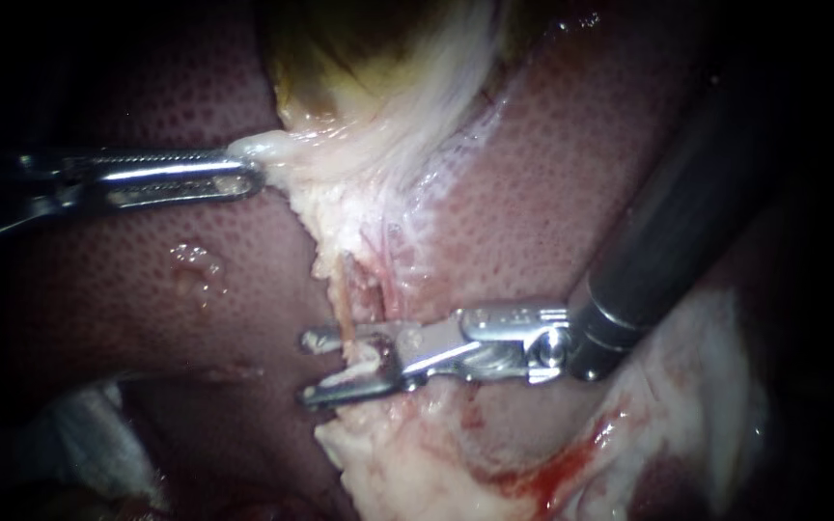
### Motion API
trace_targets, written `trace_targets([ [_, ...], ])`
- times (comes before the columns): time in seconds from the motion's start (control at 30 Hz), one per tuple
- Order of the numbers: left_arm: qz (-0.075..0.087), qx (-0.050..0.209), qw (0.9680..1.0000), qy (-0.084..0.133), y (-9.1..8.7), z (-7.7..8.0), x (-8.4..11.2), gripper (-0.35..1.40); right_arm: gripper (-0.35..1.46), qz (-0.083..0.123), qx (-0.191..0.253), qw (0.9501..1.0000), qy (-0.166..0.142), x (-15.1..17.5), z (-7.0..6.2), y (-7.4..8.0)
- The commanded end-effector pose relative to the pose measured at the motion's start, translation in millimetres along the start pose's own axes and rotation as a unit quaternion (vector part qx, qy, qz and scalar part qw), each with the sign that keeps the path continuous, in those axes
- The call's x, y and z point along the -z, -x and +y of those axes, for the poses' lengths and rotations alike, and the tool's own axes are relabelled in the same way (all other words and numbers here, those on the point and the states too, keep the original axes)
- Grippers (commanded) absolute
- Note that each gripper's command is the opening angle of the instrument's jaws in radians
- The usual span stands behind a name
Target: Clipping first clip left tube
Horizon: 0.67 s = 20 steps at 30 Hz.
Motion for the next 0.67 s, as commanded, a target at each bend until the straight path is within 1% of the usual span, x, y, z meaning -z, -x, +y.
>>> trace_targets([
  [0.03, 0.0, 0.0, 1.0, 0.0, 0.0, 0.0, 0.0, -0.35, -0.35, -0.002, -0.002, 1.0, -0.003, 0.1, 0.1, 0.1],
  [0.67, 0.0, 0.0, 1.0, 0.0, 0.0, 0.0, -0.1, -0.35, -0.35, -0.003, -0.008, 1.0, -0.004, -0.1, 0.2, 0.5],
])
